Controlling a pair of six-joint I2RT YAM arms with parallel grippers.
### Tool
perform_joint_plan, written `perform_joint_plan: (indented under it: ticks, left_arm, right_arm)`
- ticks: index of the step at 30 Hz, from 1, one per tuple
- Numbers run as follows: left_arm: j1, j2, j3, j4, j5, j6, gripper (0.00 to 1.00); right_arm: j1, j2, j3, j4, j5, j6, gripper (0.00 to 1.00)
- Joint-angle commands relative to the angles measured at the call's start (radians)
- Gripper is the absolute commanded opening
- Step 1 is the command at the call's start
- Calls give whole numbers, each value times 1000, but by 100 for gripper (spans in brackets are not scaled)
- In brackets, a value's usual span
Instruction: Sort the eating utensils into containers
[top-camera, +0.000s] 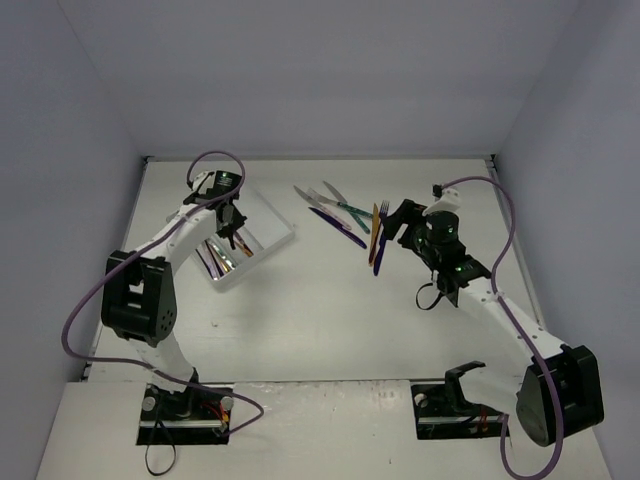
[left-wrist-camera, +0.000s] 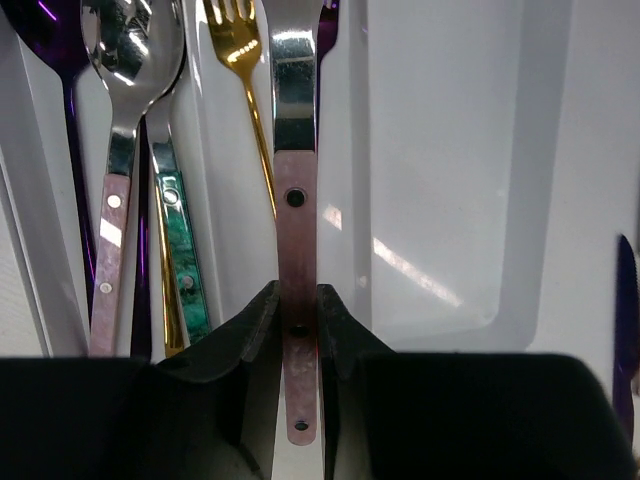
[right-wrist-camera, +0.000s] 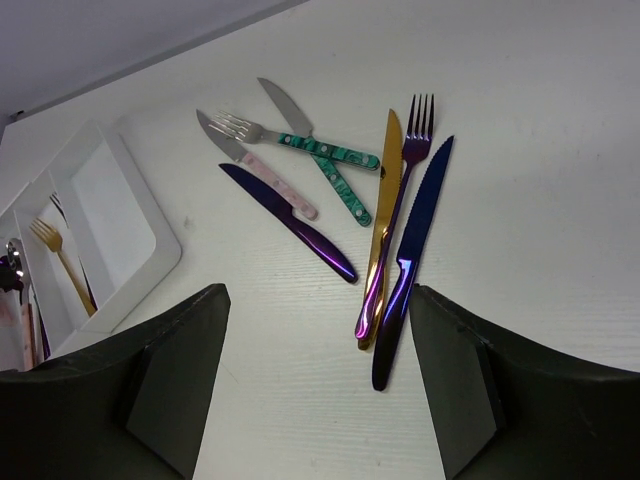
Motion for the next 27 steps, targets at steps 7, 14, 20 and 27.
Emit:
perform_joint_plan:
  ticks: [7,14,20,27]
  left_arm:
    - [42,119,104,1,46,-27,0]
    - [43,161,108,0,48,-27,6]
    - [43,141,94,2,39,-14,22]
    - [42,98,90,5,42,10,39]
  right_arm:
    - [-42,-45,-13,36,-48,-16,70]
    - [-49,-27,-13,34,-74,-18,70]
    - [-54,-26,-9,34,-84,-23,71]
    - [-57,-10,6,31,-91,-29,70]
